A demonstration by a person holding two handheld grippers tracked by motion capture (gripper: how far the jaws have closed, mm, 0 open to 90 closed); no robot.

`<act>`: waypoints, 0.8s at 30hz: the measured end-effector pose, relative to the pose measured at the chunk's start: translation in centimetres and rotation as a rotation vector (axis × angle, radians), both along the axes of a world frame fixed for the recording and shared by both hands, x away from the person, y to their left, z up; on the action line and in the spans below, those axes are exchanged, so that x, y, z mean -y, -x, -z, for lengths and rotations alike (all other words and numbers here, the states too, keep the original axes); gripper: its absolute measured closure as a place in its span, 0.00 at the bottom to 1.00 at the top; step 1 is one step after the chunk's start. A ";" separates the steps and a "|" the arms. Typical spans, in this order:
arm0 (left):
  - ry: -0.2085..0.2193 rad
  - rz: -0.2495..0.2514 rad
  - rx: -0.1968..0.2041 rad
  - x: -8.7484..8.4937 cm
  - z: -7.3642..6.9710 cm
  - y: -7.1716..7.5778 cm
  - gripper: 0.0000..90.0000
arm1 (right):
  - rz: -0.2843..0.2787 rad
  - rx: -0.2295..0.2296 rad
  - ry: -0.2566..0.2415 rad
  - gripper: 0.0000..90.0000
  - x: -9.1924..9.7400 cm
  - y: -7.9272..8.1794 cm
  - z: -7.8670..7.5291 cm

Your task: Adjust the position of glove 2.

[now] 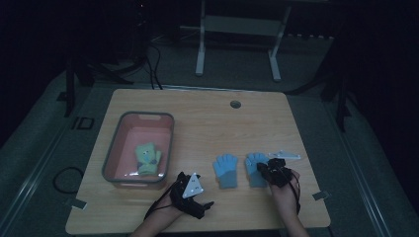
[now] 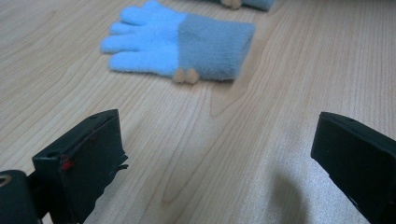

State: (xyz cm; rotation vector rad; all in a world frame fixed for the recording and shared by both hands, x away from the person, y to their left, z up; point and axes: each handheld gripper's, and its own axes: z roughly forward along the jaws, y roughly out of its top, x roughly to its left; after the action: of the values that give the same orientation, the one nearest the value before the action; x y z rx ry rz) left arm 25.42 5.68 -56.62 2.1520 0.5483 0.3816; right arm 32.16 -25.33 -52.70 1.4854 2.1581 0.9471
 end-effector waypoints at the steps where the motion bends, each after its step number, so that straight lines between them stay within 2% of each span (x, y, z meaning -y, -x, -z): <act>1: -0.001 0.000 0.000 0.0 0.0 0.0 0.03 | 0.001 0.001 0.006 0.95 0.0 -0.1 0.1; 7: 0.001 -0.001 -0.001 0.0 0.0 0.0 0.03 | 0.008 -0.018 0.045 0.89 0.1 -0.6 1.2; 10: 0.000 0.000 -0.001 0.0 0.0 0.0 0.03 | 0.000 -0.031 0.043 0.80 0.2 -0.7 1.4; 13: -0.002 0.002 0.000 0.0 0.0 0.0 0.03 | -0.030 -0.015 0.040 0.72 0.2 -0.6 1.2; 16: -0.002 0.002 -0.001 0.0 0.0 0.0 0.03 | -0.090 0.022 0.072 0.68 0.2 -0.4 0.7; 18: -0.003 0.002 -0.001 0.0 0.0 0.0 0.03 | -0.184 0.046 0.067 0.67 0.3 -0.4 0.3; 19: -0.002 0.002 -0.001 0.0 0.0 0.0 0.03 | -0.203 0.057 0.100 0.67 0.4 -0.5 0.2; 20: -0.001 0.002 -0.002 0.0 0.0 0.0 0.03 | -0.240 0.047 0.110 0.67 0.5 -0.6 0.1; 22: -0.003 0.001 -0.002 0.0 0.0 0.0 0.03 | -0.299 0.055 0.097 0.68 1.0 -0.8 -0.1; 24: -0.004 0.000 -0.002 0.0 0.1 0.0 0.03 | -0.359 0.044 0.112 0.68 1.4 -1.1 -0.1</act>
State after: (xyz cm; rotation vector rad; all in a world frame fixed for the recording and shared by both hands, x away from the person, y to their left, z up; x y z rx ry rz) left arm 25.44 5.68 -56.68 2.1562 0.5490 0.3807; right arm 33.25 -26.74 -52.59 1.0348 2.4488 0.9404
